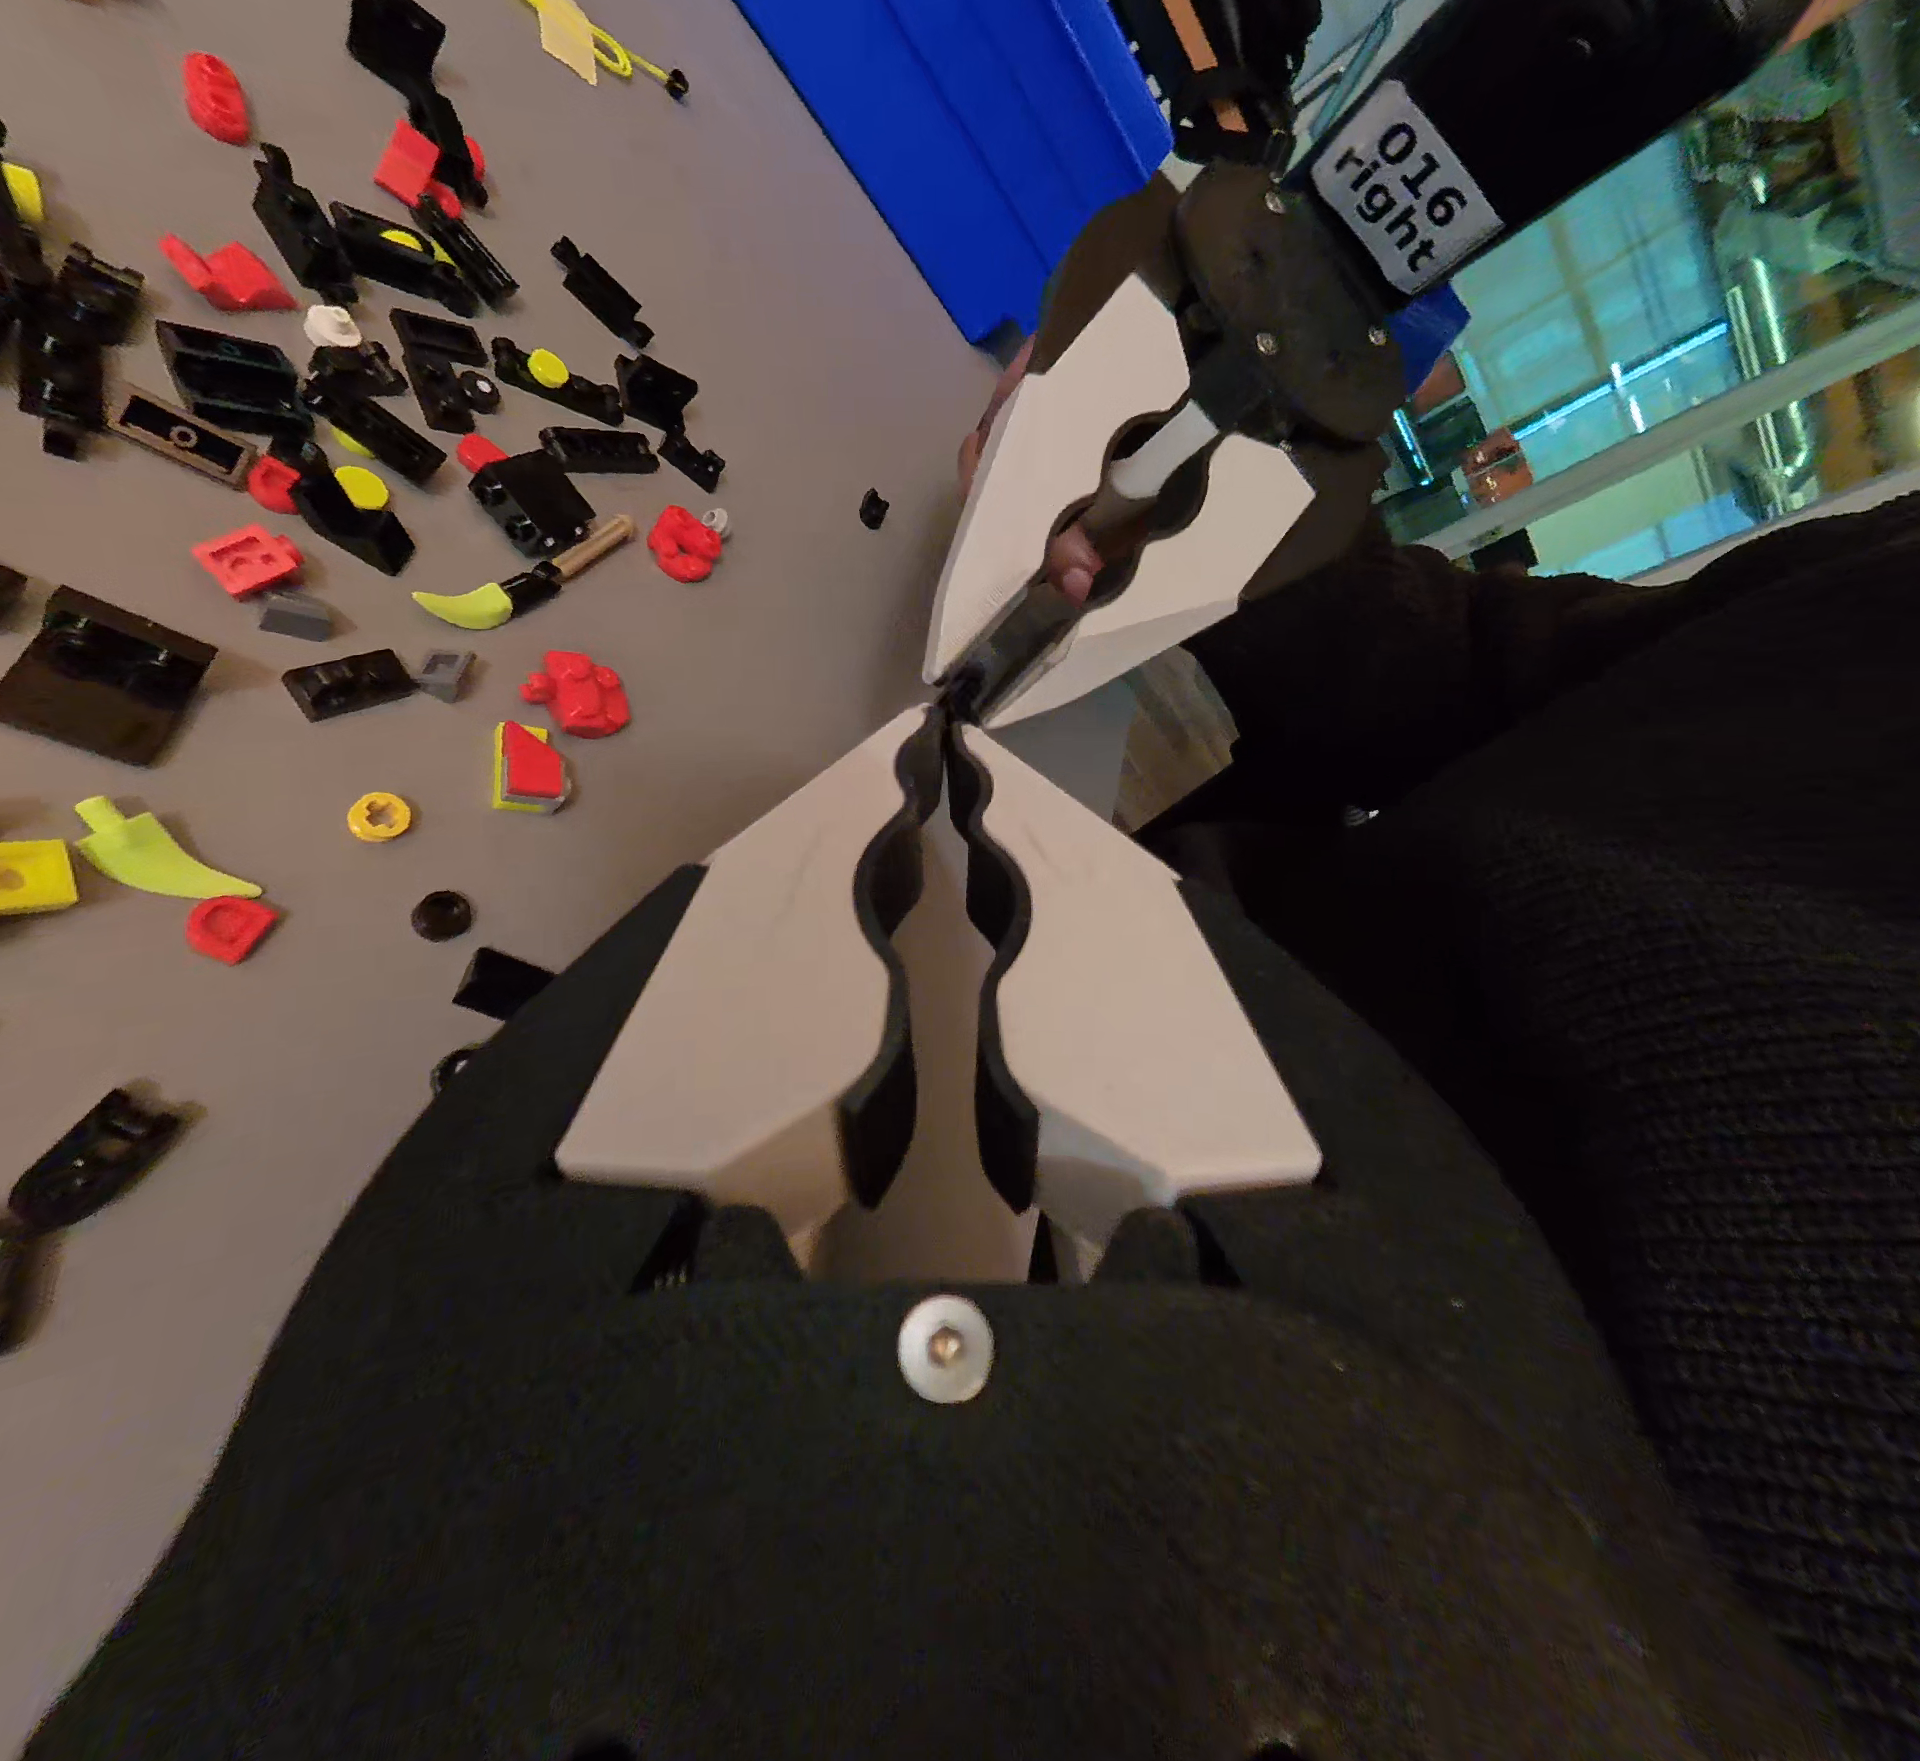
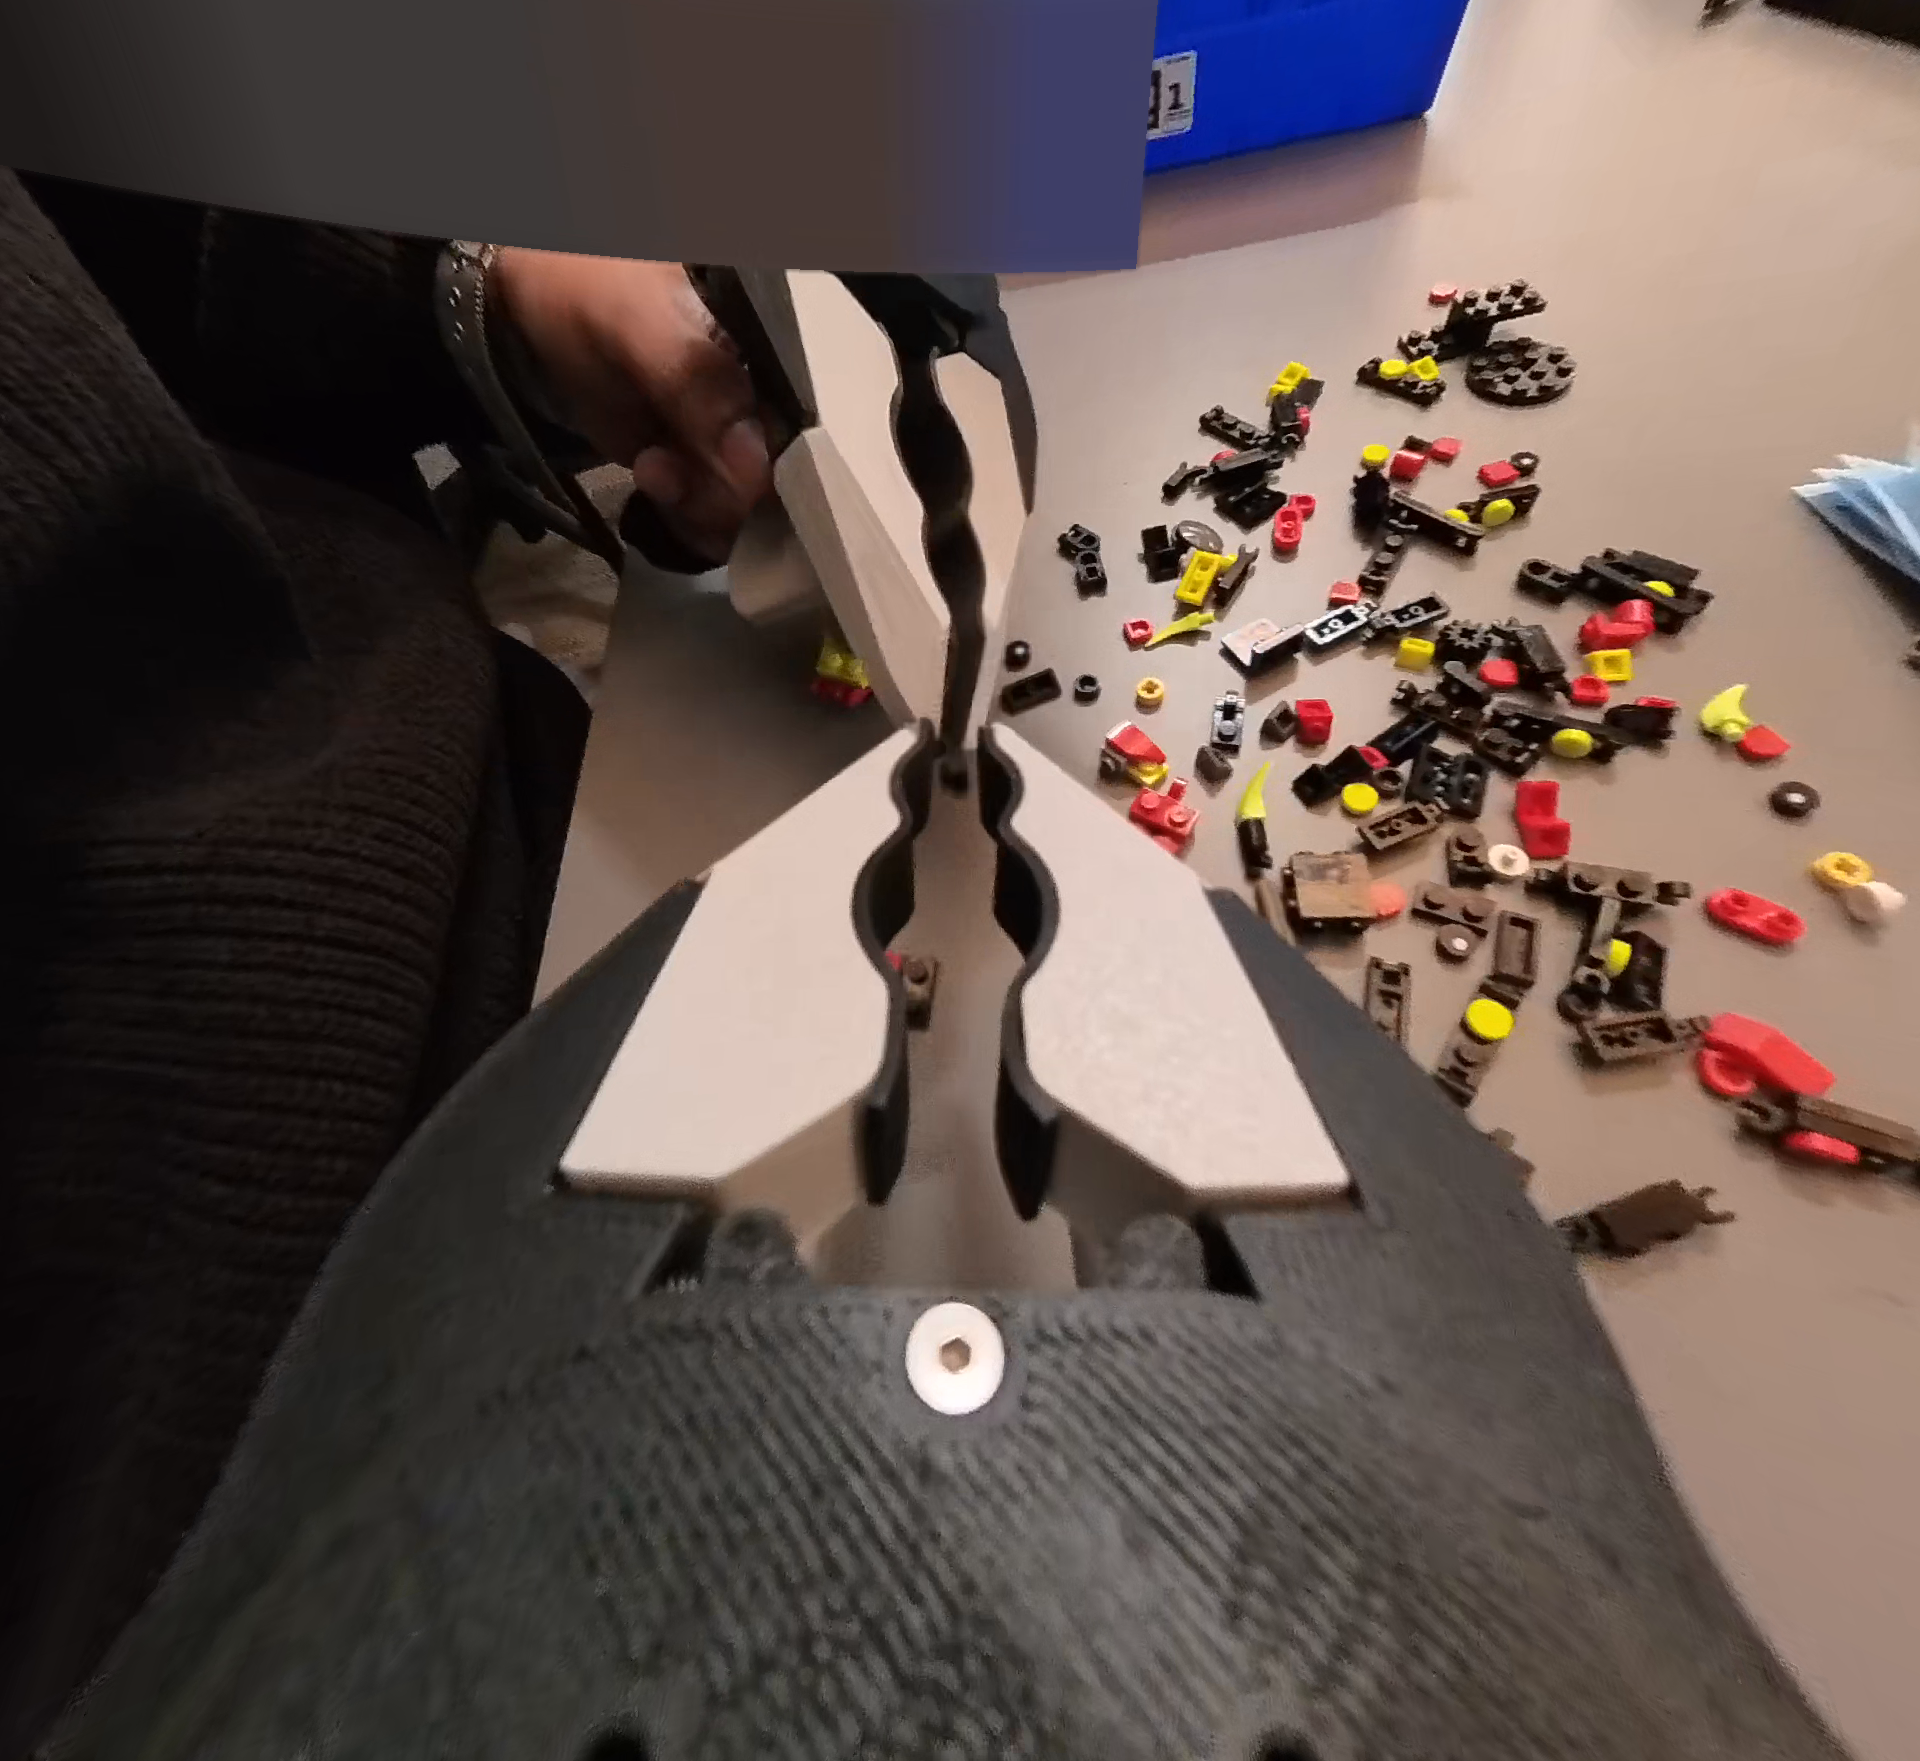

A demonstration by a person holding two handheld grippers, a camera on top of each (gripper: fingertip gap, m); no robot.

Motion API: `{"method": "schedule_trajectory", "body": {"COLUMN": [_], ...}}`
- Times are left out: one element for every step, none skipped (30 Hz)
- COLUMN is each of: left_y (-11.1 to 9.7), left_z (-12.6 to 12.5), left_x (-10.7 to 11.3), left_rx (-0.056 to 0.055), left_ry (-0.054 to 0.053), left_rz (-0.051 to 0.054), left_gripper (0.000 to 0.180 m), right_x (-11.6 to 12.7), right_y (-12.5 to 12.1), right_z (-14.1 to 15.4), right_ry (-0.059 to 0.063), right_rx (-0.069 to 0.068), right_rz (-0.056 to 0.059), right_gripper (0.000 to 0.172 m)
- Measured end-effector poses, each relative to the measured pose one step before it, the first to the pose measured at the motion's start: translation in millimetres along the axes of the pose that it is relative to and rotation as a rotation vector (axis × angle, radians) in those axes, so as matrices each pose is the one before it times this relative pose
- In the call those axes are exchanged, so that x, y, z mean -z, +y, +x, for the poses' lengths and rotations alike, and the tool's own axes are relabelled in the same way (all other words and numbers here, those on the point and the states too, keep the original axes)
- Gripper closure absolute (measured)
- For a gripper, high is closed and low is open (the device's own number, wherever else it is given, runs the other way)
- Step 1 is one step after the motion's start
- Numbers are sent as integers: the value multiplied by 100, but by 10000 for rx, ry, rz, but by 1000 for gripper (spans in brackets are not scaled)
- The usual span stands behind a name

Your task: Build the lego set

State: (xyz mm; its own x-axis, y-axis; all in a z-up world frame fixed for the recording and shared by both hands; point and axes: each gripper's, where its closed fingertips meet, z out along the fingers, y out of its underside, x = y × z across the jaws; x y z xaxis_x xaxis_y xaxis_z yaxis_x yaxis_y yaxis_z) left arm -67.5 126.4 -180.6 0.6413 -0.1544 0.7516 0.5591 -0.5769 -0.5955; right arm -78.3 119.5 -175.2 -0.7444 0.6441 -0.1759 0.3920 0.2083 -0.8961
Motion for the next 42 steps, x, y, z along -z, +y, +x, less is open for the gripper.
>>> {"method": "schedule_trajectory", "body": {"left_y": [22,71,99,81,48,39,43,10,-12,-3,17,52,104,131,136,100,59,57,29,25,17,10,11,21,18,27,32,49,28,16,21,57,80,78,55,41,39,40,29,30,35,20], "left_z": [30,8,-12,-29,-101,-175,-264,-274,-185,-57,12,25,10,16,27,21,9,-17,-47,-73,-68,-71,-63,-34,-19,-17,-15,5,38,69,57,32,4,-1,8,16,26,29,43,61,70,98], "left_x": [-37,-49,-57,-59,-30,11,47,69,75,35,-11,-48,-75,-90,-84,-71,-47,-38,-30,-31,-34,-53,-69,-83,-104,-118,-131,-142,-141,-139,-126,-111,-96,-83,-52,-60,-38,-30,-15,2,6,12], "left_rx": [-54,-63,-36,-23,-25,-43,-69,-85,-77,-33,7,25,12,-3,-18,-36,-45,-53,-64,-66,-62,-46,-32,-26,-24,-21,-15,-5,-2,-19,-52,-77,-91,-92,-86,-74,-47,-19,0,5,-2,-24], "left_ry": [-22,-30,-24,-35,-80,-133,-181,-192,-129,-45,5,14,1,5,0,-12,-22,-39,-60,-67,-66,-60,-46,-28,-18,-18,-14,-4,9,15,-8,-36,-56,-65,-53,-34,-14,8,28,33,32,38], "left_rz": [-14,-41,-65,-48,-28,-34,-41,-26,-6,-7,-8,-30,-52,-78,-79,-59,-41,-32,-25,-21,-16,-14,-18,-22,-17,-21,-29,-38,-37,-36,-35,-48,-54,-54,-38,-25,-26,-20,-6,-2,-7,0], "left_gripper": [180,180,180,180,180,180,180,180,180,180,180,180,180,180,180,179,179,179,179,179,179,179,179,179,179,178,179,179,179,178,178,178,178,178,179,179,179,179,178,178,178,178], "right_x": [28,25,4,-12,-4,25,77,152,265,381,490,602,727,803,873,942,986,962,904,807,689,504,326,179,73,-40,-126,-186,-195,-172,-126,-117,-144,-178,-206,-215,-152,-54,-81,-141,-129,-112], "right_y": [10,-6,2,98,261,382,420,386,327,226,162,152,150,134,168,267,379,509,692,983,1314,1476,1479,1439,1313,1044,809,661,587,461,253,15,-86,-65,8,97,-1,-235,-183,-87,-152,-252], "right_z": [-50,-77,-1,83,249,401,504,525,616,678,677,748,839,847,878,1038,1102,936,717,537,291,48,-255,-464,-439,-234,-38,104,200,225,102,-203,-464,-511,-374,-217,-184,-154,-97,-38,-69,-197], "right_ry": [-55,-53,-8,47,127,231,281,278,323,355,354,393,465,467,487,593,641,566,470,388,254,79,-116,-255,-228,-77,45,96,101,76,-13,-196,-330,-335,-216,-110,-78,-64,-36,0,-11,-86], "right_rx": [-10,2,-5,-10,29,82,117,130,118,89,54,31,15,15,42,72,62,14,-68,-222,-408,-502,-467,-367,-248,-81,96,211,247,230,197,155,89,54,50,75,107,98,66,37,23,-1], "right_rz": [7,7,-3,-69,-163,-222,-239,-225,-196,-137,-87,-81,-72,-66,-98,-165,-228,-289,-366,-499,-654,-677,-577,-476,-388,-247,-161,-167,-212,-191,-56,118,193,156,76,-8,21,140,88,23,51,97], "right_gripper": [167,172,172,172,172,172,172,172,172,172,172,172,172,172,172,172,172,172,172,170,166,162,157,154,154,153,154,155,156,156,156,156,156,155,154,153,155,156,157,159,163,163]}}
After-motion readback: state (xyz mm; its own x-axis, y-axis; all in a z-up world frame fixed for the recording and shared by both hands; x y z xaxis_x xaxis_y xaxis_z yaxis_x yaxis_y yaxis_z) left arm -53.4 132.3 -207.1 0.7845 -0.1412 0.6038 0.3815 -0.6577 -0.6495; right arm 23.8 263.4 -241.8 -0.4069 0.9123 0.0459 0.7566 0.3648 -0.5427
